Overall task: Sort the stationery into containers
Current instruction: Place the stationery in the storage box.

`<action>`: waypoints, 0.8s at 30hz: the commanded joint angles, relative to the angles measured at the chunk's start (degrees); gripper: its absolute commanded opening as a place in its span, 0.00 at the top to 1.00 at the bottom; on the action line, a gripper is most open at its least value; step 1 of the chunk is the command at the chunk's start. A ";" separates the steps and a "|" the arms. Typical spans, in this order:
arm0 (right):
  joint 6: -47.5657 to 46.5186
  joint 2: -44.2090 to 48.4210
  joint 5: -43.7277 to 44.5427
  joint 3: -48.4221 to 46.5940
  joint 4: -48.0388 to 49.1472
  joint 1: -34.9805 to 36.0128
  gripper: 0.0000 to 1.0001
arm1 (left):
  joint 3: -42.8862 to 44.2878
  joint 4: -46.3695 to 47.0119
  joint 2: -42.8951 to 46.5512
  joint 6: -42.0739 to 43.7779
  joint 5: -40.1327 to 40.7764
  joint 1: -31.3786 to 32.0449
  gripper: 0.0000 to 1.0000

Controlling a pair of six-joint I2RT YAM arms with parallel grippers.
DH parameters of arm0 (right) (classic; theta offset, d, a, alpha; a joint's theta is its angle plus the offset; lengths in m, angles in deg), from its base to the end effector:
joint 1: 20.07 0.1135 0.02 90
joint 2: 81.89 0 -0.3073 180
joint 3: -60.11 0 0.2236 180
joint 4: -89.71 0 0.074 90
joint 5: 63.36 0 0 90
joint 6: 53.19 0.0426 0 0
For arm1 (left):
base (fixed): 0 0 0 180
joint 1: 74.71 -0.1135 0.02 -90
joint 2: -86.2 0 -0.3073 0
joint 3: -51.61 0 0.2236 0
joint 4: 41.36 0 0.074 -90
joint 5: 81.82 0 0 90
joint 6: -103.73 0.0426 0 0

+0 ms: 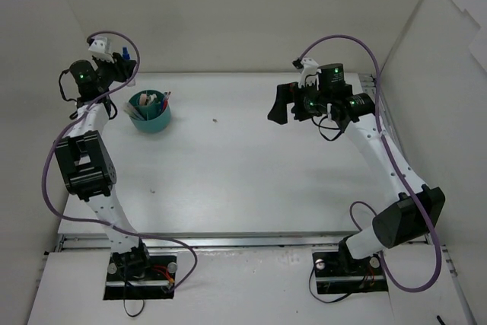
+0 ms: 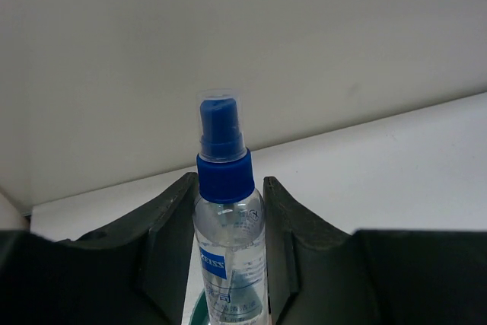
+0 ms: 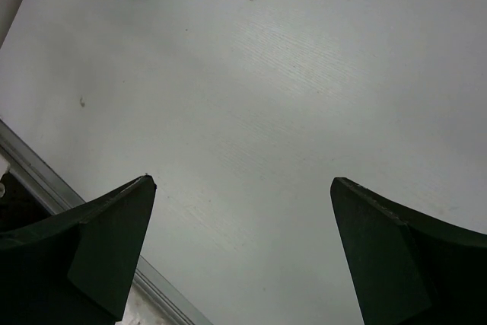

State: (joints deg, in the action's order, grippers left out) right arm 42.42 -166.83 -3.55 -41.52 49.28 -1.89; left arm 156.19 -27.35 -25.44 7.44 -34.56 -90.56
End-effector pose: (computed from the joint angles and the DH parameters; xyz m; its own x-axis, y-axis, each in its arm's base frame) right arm 0.2864 0.1166 0.4392 -0.4498 -0.0588 -0.8912 -0.6662 0.6866 0.2910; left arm 0.4502 0.0978 0.3844 0.0667 -0.0647 -0.9957 0.4575 0.8888 -0.0271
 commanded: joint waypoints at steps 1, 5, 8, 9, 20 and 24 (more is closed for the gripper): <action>1.25 1.54 3.30 0.45 4.56 -0.68 0.02 | 6.77 10.75 -2.51 -8.73 -2.26 -0.67 1.00; 1.43 1.80 4.79 0.81 4.74 -0.95 0.02 | 7.84 10.15 -5.95 -7.52 0.98 -1.19 1.00; 1.42 1.71 5.06 1.07 4.82 -1.12 0.02 | 8.19 9.01 -7.45 -5.77 2.92 -1.19 1.00; 1.34 1.63 5.32 1.07 4.82 -1.12 0.02 | 8.46 8.13 -7.63 -5.67 2.93 -1.72 1.00; 1.43 1.71 5.50 2.21 4.82 -1.65 0.02 | 3.72 9.09 -8.77 -5.84 3.10 -1.72 1.00; 1.42 2.59 6.20 2.91 4.82 -1.73 0.02 | 3.01 9.79 -9.48 -7.16 0.55 -2.25 1.00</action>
State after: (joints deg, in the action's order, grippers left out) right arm 43.23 -166.83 1.82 -38.81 50.84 -3.20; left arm 158.61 -23.72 -36.80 1.67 -32.18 -92.03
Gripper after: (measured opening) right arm 0.979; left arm 0.324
